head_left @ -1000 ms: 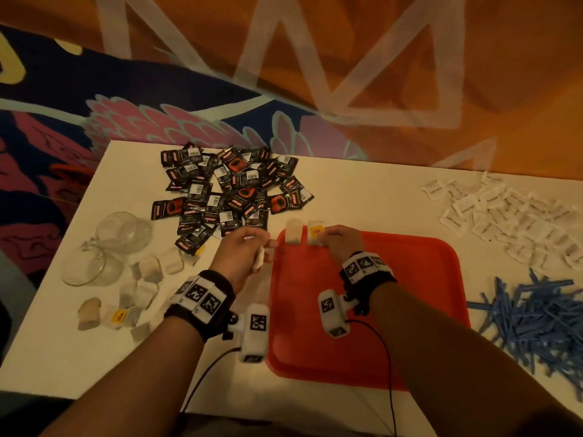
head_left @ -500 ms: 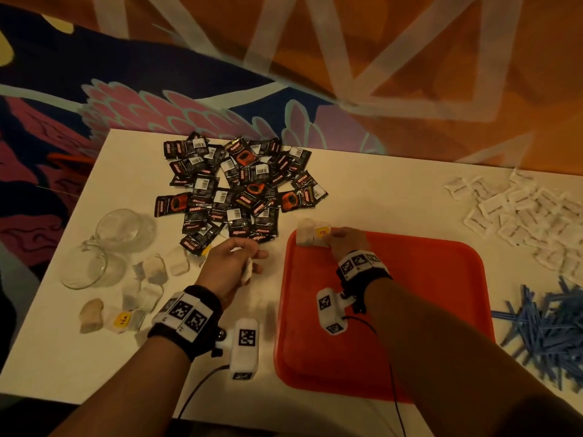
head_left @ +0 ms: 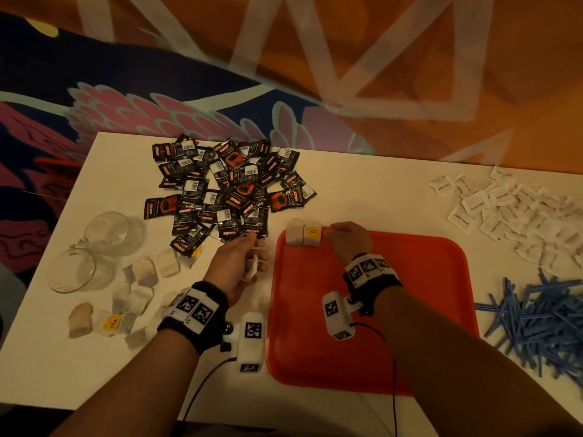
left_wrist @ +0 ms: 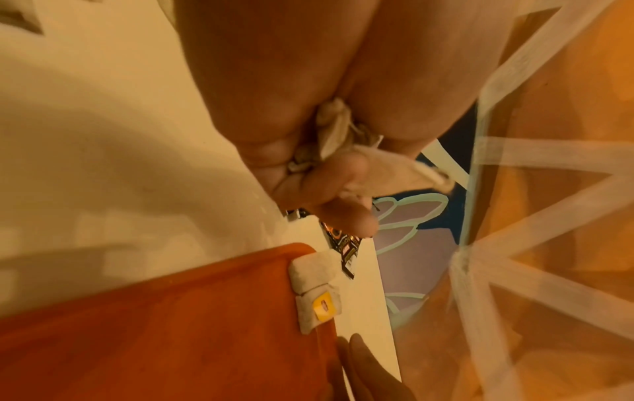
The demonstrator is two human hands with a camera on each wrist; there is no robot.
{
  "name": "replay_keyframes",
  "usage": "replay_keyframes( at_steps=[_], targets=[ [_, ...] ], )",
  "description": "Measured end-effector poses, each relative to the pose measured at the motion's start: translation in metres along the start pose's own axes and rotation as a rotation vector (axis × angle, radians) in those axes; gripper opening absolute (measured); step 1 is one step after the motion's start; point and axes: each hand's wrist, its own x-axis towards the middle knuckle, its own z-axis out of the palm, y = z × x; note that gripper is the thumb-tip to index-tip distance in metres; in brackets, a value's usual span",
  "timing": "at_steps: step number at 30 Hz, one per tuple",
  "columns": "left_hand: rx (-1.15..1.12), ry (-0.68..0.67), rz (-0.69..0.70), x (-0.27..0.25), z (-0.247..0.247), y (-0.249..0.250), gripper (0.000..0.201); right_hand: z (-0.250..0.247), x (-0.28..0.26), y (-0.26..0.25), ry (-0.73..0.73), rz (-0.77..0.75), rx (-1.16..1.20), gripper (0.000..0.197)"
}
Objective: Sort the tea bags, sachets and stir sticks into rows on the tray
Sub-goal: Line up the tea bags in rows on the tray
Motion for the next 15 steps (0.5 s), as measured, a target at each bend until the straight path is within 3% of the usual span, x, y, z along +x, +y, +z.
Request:
replay_keyframes(
  at_steps=[4, 9, 11, 15],
  targets=[
    [-0.086, -0.014, -0.039, 0.000, 0.017, 0.002, 0.038, -0.012, -0.024, -0.011, -0.129, -0.316, 0.036, 0.019],
    [-0.141, -0.038, -0.051, -0.010, 0.041, 0.006, 0.042, -0.030, -0.067, -0.032, -0.395, -0.680, -0.033, 0.031],
    [-0.150, -0.067, -0.075, -0.015, 0.048, 0.008, 0.038, -0.035, -0.078, -0.037, -0.446, -0.777, -0.076, 0.035],
    [-0.166, -0.176, -0.102, -0.030, 0.057, 0.012, 0.028, -0.044, -0.089, -0.037, -0.438, -0.811, 0.006, 0.015]
  ],
)
